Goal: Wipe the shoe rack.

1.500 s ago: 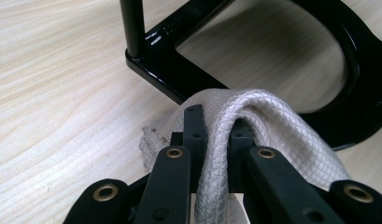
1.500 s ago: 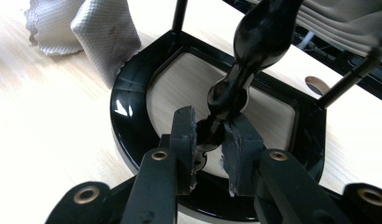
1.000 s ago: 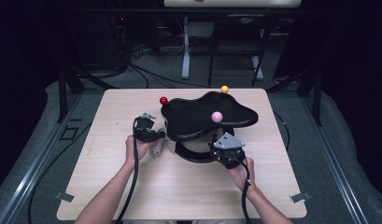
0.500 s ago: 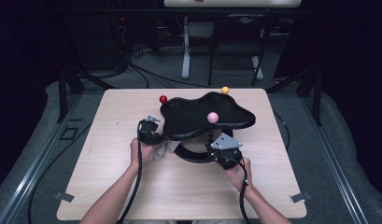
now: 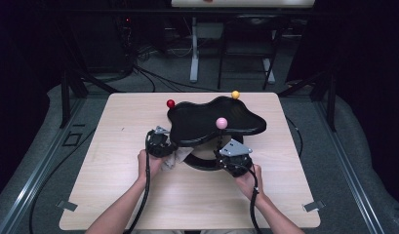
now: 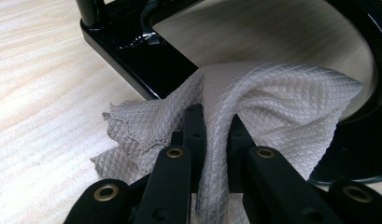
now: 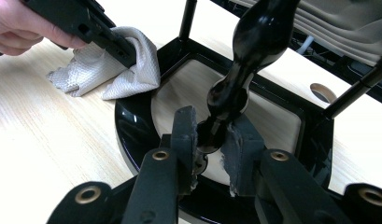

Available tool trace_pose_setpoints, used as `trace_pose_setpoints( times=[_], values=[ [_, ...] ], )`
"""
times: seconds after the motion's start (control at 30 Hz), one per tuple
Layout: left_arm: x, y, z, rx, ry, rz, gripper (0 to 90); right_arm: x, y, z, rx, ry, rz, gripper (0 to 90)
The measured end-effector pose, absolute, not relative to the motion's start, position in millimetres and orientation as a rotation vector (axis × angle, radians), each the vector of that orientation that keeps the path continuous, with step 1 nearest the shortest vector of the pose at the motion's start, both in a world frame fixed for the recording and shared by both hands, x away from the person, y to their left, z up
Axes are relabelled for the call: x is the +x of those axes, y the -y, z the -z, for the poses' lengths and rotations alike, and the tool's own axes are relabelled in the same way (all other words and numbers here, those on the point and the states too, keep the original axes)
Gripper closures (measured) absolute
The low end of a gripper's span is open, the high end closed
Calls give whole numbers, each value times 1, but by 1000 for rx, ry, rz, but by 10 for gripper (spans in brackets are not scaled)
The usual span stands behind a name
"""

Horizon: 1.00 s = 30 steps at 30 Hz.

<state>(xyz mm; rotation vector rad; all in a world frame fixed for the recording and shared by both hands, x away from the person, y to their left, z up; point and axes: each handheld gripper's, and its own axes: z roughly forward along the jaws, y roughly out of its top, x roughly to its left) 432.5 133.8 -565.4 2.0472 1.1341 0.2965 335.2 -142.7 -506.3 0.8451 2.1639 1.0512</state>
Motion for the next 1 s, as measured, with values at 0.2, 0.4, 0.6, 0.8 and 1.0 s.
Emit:
trace_pose_setpoints(
  times=[0.2, 0.4, 0.6, 0.8, 1.0],
  values=[
    [420, -131, 568, 2030, -1127, -328, 831, 335, 142, 506, 839, -2168, -1053, 749],
    [408, -123, 569, 2023, -1116, -369, 831, 335, 142, 506, 839, -2169, -1050, 748],
    [397, -113, 568, 2025, -1100, -397, 831, 335, 142, 506, 837, -2171, -1050, 748],
    [388, -104, 569, 2021, -1087, -412, 831, 335, 142, 506, 836, -2173, -1048, 749],
    [378, -97, 571, 1994, -1091, -419, 831, 335, 142, 506, 835, -2174, -1048, 749]
  ],
)
